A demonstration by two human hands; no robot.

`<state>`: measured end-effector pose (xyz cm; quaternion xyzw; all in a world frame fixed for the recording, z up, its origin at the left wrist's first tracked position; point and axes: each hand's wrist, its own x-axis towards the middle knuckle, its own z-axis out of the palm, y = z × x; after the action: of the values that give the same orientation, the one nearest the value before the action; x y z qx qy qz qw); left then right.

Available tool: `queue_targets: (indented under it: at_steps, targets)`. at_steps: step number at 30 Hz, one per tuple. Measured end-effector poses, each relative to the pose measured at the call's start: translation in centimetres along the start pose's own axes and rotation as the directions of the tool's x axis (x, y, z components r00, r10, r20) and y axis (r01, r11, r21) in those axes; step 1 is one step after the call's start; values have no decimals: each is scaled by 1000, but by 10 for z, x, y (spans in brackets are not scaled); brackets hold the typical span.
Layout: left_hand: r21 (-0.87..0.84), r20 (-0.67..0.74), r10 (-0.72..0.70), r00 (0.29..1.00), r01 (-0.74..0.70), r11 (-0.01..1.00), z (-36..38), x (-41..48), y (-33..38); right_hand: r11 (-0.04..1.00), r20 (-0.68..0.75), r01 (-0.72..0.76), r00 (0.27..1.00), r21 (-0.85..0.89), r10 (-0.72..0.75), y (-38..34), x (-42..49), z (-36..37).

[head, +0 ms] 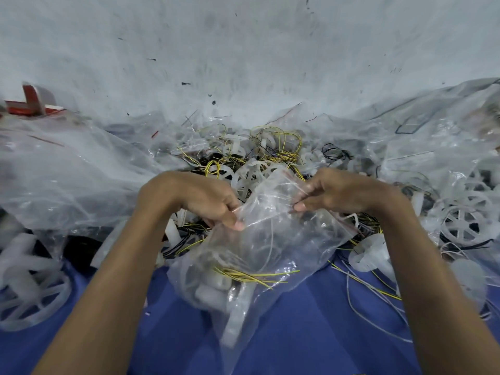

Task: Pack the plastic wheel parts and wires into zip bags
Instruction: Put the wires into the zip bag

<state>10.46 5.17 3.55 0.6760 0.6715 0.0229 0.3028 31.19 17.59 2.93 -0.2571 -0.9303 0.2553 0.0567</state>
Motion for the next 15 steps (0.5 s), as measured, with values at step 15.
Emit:
queue_targets:
  at_steps: [15]
  targets:
    - [123, -151, 35, 988, -16, 992, -8, -13, 2, 1000, -29, -11, 1000, 18, 12, 15, 2, -2]
